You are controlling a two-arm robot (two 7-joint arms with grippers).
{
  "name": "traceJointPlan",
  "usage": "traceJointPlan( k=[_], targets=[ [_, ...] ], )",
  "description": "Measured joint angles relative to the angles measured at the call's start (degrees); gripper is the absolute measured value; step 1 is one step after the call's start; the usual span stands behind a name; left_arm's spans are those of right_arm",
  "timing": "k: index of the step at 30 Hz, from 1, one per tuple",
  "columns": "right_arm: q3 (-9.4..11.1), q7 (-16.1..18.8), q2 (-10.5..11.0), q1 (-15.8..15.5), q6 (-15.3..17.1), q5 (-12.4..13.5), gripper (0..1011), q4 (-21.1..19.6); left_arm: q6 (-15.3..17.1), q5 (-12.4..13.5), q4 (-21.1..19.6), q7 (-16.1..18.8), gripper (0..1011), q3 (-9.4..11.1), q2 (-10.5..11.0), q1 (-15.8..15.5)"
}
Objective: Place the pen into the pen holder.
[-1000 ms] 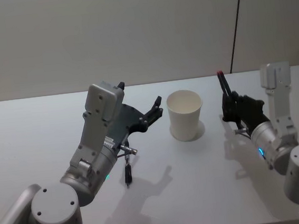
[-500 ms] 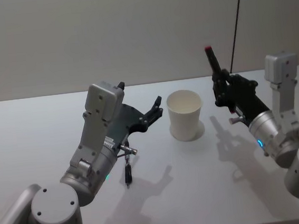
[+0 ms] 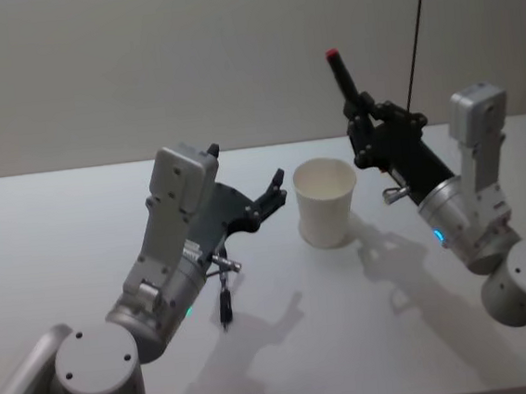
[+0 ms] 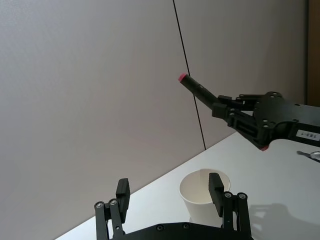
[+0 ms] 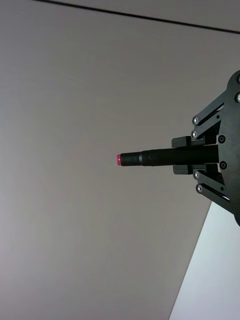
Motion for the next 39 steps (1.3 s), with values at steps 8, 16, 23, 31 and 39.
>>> traceJointPlan(
  k=[8,16,23,31,39],
  targets=[
    [-0.44,2.23,-2.09,6.17,-7.85,-2.15,181,11.57,0.00,0.00,0.00,0.00,1004,0.00,0.00,0.00],
    [-0.87,2.98,-4.15,12.17,-13.64,-3.65,181,23.22,0.00,0.00,0.00,0.00,1004,0.00,0.00,0.00],
    [-0.99,4.02,-6.01,17.55,-17.91,-3.90,181,33.95,0.00,0.00,0.00,0.00,1004,0.00,0.00,0.00],
    [-0.49,5.94,-7.89,22.93,-21.88,-3.09,181,44.77,0.00,0.00,0.00,0.00,1004,0.00,0.00,0.00],
    [0.21,7.51,-8.95,26.15,-24.17,-2.37,181,51.42,0.00,0.00,0.00,0.00,1004,0.00,0.00,0.00]
  ],
)
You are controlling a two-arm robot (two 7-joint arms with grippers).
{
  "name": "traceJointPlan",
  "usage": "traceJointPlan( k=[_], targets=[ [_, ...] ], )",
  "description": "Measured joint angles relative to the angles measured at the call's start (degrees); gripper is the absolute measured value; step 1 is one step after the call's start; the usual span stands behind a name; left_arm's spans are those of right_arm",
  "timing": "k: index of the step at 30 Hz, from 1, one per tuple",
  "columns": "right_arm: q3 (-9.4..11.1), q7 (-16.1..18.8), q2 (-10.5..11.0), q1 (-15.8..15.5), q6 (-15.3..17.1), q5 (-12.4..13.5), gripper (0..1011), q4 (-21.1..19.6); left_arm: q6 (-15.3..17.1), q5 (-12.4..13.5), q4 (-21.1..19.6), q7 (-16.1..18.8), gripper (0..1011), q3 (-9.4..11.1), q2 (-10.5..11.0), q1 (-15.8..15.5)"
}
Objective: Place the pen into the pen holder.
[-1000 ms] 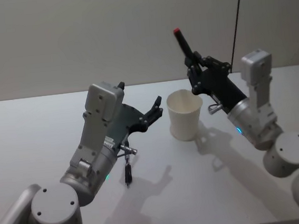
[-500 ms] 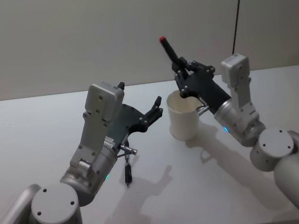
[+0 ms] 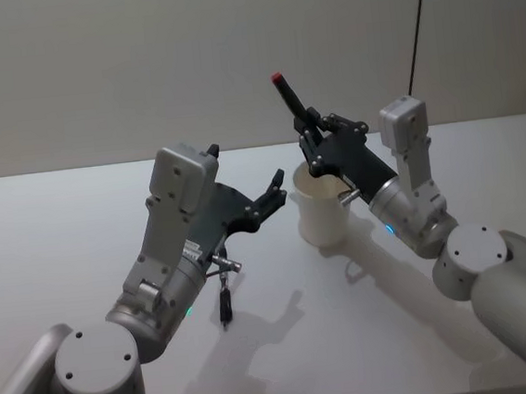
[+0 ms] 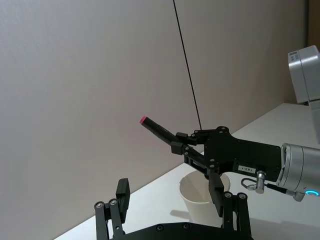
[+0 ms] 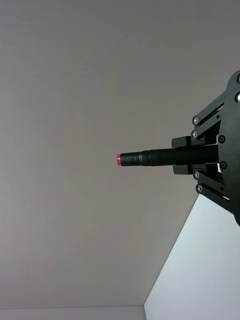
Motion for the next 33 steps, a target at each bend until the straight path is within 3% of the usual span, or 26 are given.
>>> traceJointPlan(
  k=[9,13,33],
  targets=[
    [0.44,0.74,-0.53,1.68,-0.90,0.20,181,3.41,0.00,0.00,0.00,0.00,1004,0.00,0.00,0.00],
    [0.61,0.85,-0.63,2.15,-1.12,0.20,239,4.44,0.00,0.00,0.00,0.00,1004,0.00,0.00,0.00],
    [1.61,1.10,-0.80,3.26,-2.07,0.05,869,6.62,0.00,0.00,0.00,0.00,1004,0.00,0.00,0.00]
  ],
)
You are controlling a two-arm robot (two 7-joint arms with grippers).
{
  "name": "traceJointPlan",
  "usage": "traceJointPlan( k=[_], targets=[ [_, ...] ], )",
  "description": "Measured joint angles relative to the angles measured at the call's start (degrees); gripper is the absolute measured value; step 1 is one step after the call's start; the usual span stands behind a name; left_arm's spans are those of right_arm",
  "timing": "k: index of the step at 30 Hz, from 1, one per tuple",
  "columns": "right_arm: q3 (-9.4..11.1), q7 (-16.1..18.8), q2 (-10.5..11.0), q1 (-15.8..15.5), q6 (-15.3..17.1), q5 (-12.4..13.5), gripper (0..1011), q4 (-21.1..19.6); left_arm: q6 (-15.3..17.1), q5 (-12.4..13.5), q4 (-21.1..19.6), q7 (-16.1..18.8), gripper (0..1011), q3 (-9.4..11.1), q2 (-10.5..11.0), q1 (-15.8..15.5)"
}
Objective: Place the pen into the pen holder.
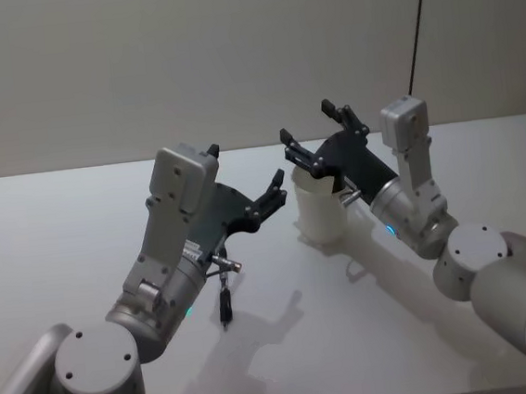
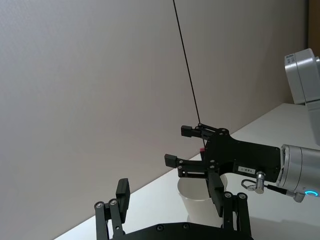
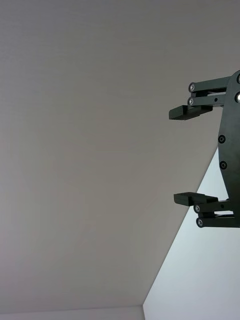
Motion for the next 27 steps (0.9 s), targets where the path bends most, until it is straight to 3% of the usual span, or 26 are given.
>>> traceJointPlan(
  k=[5,17,23,26,27],
  targets=[
    [0.42,0.23,-0.05,0.14,-0.31,0.08,999,0.08,0.00,0.00,0.00,0.00,1004,0.00,0.00,0.00],
    [1.94,0.34,-0.26,0.56,-0.20,1.28,1001,-1.56,0.00,0.00,0.00,0.00,1004,0.00,0.00,0.00],
    [2.14,-1.65,0.10,-1.89,4.31,1.13,1001,-9.05,0.00,0.00,0.00,0.00,1004,0.00,0.00,0.00],
    [2.06,-3.34,0.67,-4.97,9.85,0.46,1001,-16.54,0.00,0.00,0.00,0.00,1004,0.00,0.00,0.00],
    [2.06,-3.34,0.67,-4.97,9.85,0.46,1001,-16.54,0.00,0.00,0.00,0.00,1004,0.00,0.00,0.00]
  ],
)
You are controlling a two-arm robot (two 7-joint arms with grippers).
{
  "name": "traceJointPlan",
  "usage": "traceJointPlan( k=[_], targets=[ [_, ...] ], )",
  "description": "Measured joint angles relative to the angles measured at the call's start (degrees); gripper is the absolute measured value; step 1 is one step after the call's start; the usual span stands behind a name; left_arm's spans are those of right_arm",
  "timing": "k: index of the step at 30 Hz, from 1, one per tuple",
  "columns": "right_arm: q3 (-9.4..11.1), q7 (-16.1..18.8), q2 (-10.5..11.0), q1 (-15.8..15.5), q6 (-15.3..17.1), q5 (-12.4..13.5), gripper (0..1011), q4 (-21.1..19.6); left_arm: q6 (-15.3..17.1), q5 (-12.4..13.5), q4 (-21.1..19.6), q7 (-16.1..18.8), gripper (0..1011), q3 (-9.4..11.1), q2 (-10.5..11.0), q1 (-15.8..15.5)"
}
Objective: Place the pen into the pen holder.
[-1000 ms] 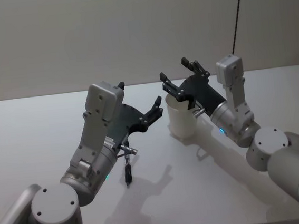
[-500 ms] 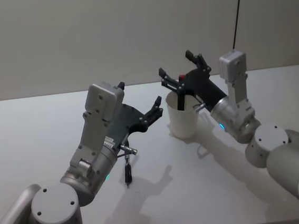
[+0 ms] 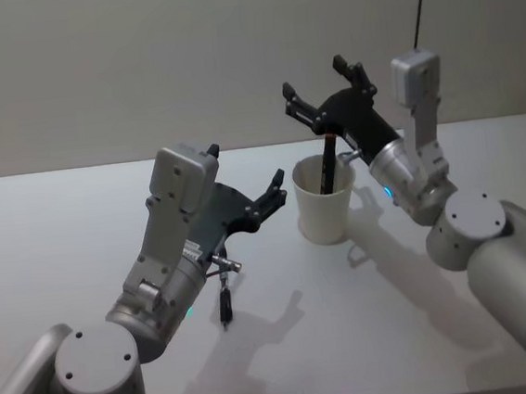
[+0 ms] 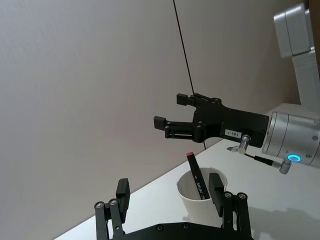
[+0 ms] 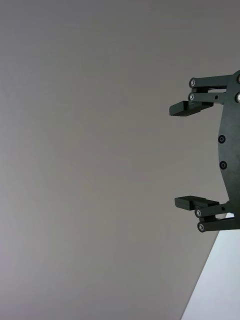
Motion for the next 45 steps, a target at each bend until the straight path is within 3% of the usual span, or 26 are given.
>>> traceJointPlan(
  k=[7,19,31,45],
  targets=[
    [-0.21,-3.02,1.39,-6.50,12.38,-1.60,1001,-16.29,0.00,0.00,0.00,0.00,1004,0.00,0.00,0.00],
    [0.30,-5.48,4.24,-15.74,28.12,-2.29,1001,-37.73,0.00,0.00,0.00,0.00,1004,0.00,0.00,0.00],
    [1.96,-8.66,7.35,-23.30,35.30,-1.17,1001,-51.45,0.00,0.00,0.00,0.00,1004,0.00,0.00,0.00],
    [4.32,-13.15,10.64,-30.60,39.03,0.27,1001,-60.65,0.00,0.00,0.00,0.00,1004,0.00,0.00,0.00]
  ],
)
